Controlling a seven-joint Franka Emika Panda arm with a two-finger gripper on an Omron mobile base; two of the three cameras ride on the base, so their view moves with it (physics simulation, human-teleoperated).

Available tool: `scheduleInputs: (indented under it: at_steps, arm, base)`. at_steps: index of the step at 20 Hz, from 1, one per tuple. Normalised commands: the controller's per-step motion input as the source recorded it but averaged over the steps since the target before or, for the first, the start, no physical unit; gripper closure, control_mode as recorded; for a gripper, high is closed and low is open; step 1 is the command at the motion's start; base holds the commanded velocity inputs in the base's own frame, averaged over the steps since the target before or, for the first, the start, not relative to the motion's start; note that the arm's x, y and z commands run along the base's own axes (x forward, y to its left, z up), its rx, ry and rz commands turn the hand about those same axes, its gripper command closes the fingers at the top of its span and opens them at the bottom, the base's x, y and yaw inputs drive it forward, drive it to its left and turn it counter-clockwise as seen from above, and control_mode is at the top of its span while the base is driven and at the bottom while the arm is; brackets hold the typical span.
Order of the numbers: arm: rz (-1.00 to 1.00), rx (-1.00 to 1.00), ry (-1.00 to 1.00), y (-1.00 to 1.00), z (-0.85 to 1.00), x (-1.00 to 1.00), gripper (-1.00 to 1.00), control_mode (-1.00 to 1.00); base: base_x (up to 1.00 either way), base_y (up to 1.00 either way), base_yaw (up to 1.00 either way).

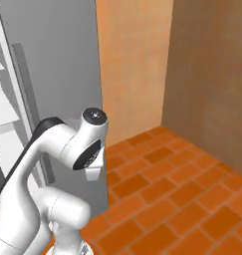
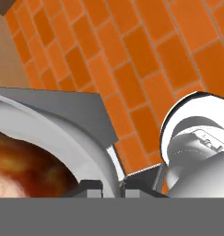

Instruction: Take the meat container that has the chicken drumstick and place it on the second highest rack of the freezer. Then take the vegetable container that has the tomato and potato and place it on the highest rack of the freezer.

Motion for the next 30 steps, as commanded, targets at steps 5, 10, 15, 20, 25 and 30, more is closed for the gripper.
scheduleInputs:
  at_steps: [5,10,15,20,25,30]
  arm:
    - [0.00,0.00,0.00,0.00,0.00,0.00,1.00,1.00]
    - [0.00,0.00,0.00,0.00,0.00,0.00,1.00,1.00]
    - [0.00,0.00,0.00,0.00,0.00,0.00,1.00,1.00]
    - [0.00,0.00,0.00,0.00,0.00,0.00,1.00,1.00]
    - [0.00,0.00,0.00,0.00,0.00,0.00,1.00,1.00]
    - [0.00,0.00,0.00,0.00,0.00,0.00,1.00,1.00]
  base:
    - [1.00,-0.61,0.25]
    - [0.59,-0.13,0.50]
    - [0.19,0.00,0.74]
    - [0.00,0.11,0.61]
    - [-0.22,0.28,0.26]
    - [-0.03,0.63,0.16]
